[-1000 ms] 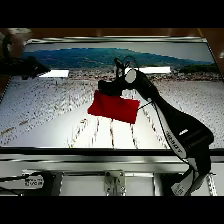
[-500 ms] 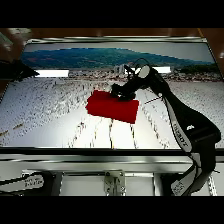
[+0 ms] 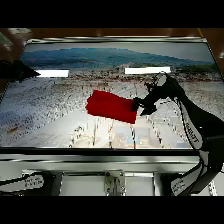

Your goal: Fold the shirts.

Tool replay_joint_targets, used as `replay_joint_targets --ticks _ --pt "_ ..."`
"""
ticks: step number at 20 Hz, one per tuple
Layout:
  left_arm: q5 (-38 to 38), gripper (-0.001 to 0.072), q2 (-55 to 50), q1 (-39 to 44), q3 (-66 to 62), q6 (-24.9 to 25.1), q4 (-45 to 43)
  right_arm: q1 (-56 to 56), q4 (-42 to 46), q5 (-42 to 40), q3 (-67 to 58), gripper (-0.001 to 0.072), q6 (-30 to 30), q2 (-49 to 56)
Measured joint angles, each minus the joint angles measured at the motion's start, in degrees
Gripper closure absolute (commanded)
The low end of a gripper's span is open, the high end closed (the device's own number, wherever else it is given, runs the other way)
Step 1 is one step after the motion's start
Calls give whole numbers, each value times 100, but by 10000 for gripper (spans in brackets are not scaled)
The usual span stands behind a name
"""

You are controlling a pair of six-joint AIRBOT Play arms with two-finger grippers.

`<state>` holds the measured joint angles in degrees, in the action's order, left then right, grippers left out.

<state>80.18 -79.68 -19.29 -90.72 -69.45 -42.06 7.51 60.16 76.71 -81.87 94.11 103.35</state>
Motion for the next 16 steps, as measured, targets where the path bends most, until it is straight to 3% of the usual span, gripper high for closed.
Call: replay_joint_targets --ticks 1,2,4,5,11,16 --pt "0 664 -2 2 0 0 0 -17 -293 -212 83 39 -70 79" --pt "0 664 0 2 2 0 0 -28 -557 -393 140 126 -138 162" --pt "2 663 0 2 2 0 0 -39 -1019 -638 214 611 -249 304" --pt "2 663 0 2 0 0 2 -50 -1217 -787 236 639 -317 354" --pt "7 663 0 81 2 0 240 -619 -1576 -752 -258 641 -1185 297" --pt "35 664 2 529 0 -2 374 -1967 -1438 -667 -1126 641 -1333 -234"
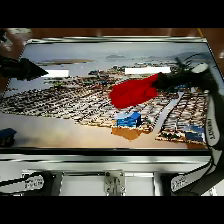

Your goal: Fold the shirts.

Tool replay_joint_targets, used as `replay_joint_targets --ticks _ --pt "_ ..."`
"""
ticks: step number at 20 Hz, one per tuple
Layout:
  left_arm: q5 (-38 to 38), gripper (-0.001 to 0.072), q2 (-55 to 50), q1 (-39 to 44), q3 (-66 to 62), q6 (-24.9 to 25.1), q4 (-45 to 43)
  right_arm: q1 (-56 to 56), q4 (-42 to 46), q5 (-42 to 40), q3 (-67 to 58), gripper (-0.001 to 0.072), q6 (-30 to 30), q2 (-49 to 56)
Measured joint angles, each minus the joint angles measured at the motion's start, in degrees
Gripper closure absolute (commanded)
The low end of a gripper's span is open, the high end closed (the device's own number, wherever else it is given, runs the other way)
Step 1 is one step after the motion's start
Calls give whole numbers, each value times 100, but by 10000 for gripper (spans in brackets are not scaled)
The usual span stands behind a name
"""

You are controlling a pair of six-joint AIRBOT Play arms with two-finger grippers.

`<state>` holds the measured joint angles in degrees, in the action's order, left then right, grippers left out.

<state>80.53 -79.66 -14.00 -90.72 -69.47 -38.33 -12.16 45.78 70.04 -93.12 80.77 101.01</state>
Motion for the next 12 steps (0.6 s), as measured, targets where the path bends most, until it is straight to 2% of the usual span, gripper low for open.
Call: replay_joint_targets --ticks 4,7,12 --pt "4 664 4 448 0 -17 35 -1421 382 455 -238 641 131 -385" --pt "7 663 7 723 2 -42 37 -2374 970 1128 -236 641 192 -494" --pt "7 664 7 1025 2 -138 39 -3491 1897 2028 669 642 323 -595"
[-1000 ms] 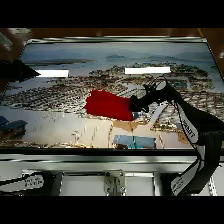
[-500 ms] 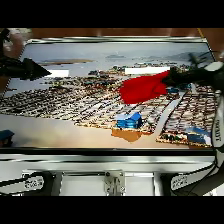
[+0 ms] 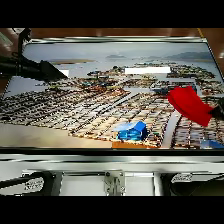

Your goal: Fold the shirts.

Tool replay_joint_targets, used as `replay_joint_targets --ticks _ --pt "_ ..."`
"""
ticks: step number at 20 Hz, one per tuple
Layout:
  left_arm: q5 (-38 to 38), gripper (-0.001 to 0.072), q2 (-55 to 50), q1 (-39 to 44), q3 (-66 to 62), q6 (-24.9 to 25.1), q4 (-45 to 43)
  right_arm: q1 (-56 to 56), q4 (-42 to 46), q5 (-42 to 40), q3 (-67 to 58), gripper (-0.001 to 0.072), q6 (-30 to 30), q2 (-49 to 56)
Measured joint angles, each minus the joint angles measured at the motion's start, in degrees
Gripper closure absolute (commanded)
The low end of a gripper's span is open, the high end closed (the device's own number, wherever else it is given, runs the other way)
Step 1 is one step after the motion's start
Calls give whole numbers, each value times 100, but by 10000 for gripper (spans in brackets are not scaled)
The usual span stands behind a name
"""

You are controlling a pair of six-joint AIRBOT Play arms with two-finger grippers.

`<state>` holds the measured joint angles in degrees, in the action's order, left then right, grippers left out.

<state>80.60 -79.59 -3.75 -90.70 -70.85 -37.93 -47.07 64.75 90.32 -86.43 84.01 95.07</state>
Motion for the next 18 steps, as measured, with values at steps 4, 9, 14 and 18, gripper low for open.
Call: replay_joint_targets --ticks 4,9,14,18 --pt "-4 663 0 146 -2 -59 2 -476 245 -238 1504 641 20 -413" --pt "-46 663 0 199 -2 -94 2 -822 369 -863 3141 641 118 -1084" --pt "-55 663 0 208 -2 -74 0 -903 868 -1241 4113 641 514 -1869" --pt "-57 663 0 208 -2 -48 0 -918 1279 -1488 4677 635 946 -2363"
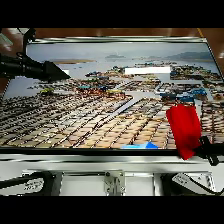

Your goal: Fold the shirts.

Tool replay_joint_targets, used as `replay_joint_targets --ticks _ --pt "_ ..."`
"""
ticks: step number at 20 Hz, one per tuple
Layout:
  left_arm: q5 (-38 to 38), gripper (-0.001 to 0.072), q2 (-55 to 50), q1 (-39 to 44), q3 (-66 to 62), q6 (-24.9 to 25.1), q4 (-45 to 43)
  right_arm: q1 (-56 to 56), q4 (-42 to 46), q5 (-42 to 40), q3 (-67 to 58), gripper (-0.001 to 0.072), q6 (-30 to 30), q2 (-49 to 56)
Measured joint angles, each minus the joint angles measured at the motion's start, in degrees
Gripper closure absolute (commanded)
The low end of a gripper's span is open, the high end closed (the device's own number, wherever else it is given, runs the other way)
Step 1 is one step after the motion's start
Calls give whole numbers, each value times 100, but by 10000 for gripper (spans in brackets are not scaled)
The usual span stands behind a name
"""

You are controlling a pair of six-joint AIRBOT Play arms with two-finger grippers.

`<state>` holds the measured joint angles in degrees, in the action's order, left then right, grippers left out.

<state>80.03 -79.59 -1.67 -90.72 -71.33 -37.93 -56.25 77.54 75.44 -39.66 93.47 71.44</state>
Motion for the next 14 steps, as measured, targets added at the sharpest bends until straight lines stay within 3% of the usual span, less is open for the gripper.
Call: replay_joint_targets --ticks 5,6,8,14 --pt "-2 664 0 0 0 87 0 -9 199 -219 542 634 437 -369" --pt "-4 663 0 0 0 107 0 -9 225 -251 590 589 531 -448" --pt "-4 663 0 0 0 129 0 -9 361 -267 651 195 787 -612" --pt "-210 664 -2 0 0 160 0 -9 1132 365 584 171 968 -1145"
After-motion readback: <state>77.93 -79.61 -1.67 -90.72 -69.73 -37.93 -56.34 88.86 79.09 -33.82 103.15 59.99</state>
